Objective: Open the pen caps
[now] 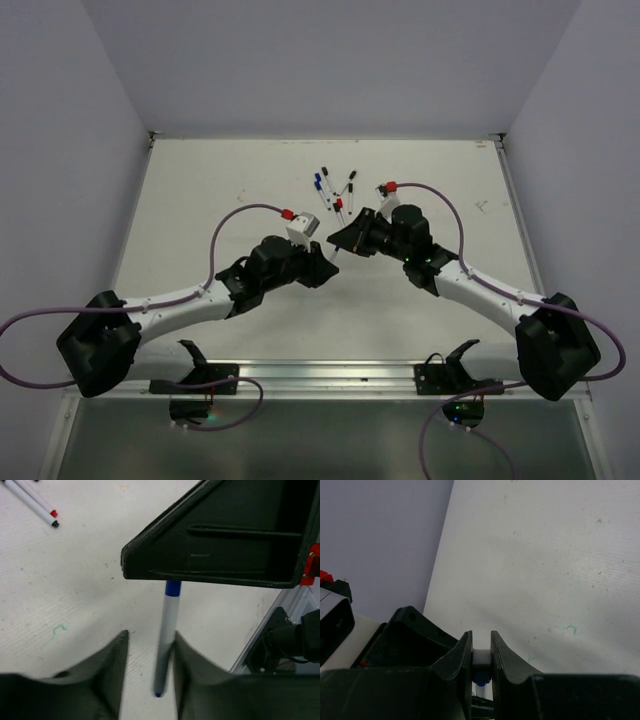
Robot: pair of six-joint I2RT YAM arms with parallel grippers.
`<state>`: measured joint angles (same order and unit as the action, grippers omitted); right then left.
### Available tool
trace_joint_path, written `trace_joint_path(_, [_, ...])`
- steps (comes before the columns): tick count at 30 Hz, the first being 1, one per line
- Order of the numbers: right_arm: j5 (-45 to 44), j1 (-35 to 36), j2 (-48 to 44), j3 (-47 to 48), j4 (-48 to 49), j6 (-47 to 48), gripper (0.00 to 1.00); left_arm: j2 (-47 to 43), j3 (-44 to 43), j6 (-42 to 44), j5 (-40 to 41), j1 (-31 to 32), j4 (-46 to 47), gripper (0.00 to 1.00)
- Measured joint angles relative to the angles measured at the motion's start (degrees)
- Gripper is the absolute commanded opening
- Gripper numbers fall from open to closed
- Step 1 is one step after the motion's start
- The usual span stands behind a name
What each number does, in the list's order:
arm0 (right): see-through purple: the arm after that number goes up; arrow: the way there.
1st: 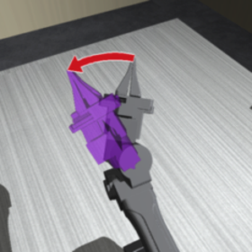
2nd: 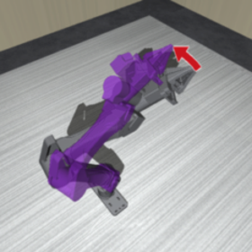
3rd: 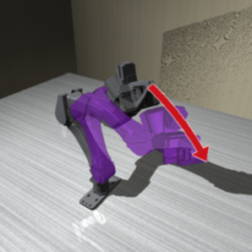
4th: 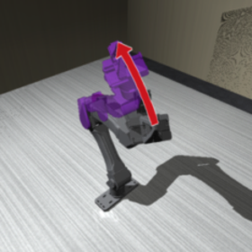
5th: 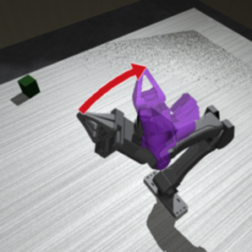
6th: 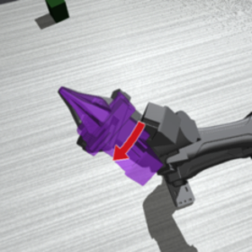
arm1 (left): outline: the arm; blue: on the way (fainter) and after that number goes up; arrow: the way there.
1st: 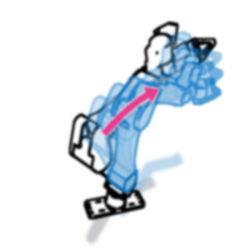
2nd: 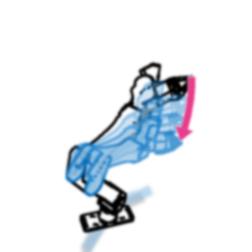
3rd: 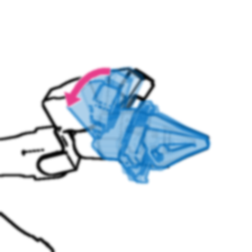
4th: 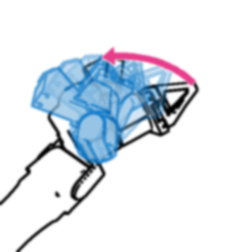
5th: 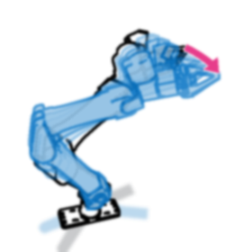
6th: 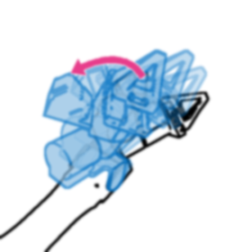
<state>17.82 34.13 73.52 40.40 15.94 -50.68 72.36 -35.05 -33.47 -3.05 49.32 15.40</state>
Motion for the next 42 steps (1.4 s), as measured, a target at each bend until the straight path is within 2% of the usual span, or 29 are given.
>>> trace_joint_path(2, [-0.1,0.0,0.0,0.0,0.2,-0.1,0.0,0.3,-0.1,-0.4,-1.8,0.0,1.0,0.0])
trace_joint_path(6, [0.2,-0.2,-0.9,-0.7,1.0,-0.6,0.0,0.3,-0.2,0.1,-5.9,0.2,3.0,0.0])
trace_joint_path(9, [1.0,-0.2,-2.8,-2.0,2.3,-0.1,0.0,0.3,1.9,-1.1,-11.8,-1.5,8.2,0.0])
trace_joint_path(14, [8.7,-0.3,-6.3,-4.8,8.0,0.2,0.0,-1.9,11.4,-9.3,-26.0,-5.9,28.1,0.0])
trace_joint_path(18, [18.1,-1.2,-7.0,-7.1,18.4,-2.4,0.0,-1.7,15.3,-19.7,-34.5,-8.3,41.9,0.0])
trace_joint_path(21, [22.9,-2.0,-7.0,-9.4,25.2,-4.6,0.0,0.1,16.7,-27.4,-37.1,-8.3,48.3,0.0])
trace_joint_path(25, [23.3,-6.4,-6.7,-11.9,34.0,-6.5,0.0,2.3,20.0,-35.3,-41.4,-8.4,53.8,0.0])
trace_joint_path(27, [22.9,-7.3,-6.8,-12.2,35.3,-6.8,0.0,3.1,20.8,-37.6,-42.1,-8.4,55.1,0.0])
trace_joint_path(30, [21.0,-7.2,-8.2,-12.1,32.7,-5.2,0.0,1.2,21.7,-36.5,-41.6,-8.4,55.6,0.0])
trace_joint_path(33, [15.2,-7.1,-10.9,-9.2,19.7,-1.1,0.0,-8.6,18.6,-25.8,-35.1,-7.5,40.9,0.0])
trace_joint_path(35, [9.3,-7.1,-11.4,-5.3,8.9,2.3,0.0,-13.8,12.8,-18.8,-26.2,-6.1,27.1,0.0])
trace_joint_path(39, [-0.9,-7.2,-9.4,2.1,-9.8,7.9,0.0,-16.3,4.4,-10.6,-7.8,-5.4,6.2,0.0])
trace_joint_path(42, [-8.2,-7.1,-6.2,5.4,-22.1,11.0,0.0,-15.8,3.8,-8.9,3.7,-5.4,-6.2,0.0])
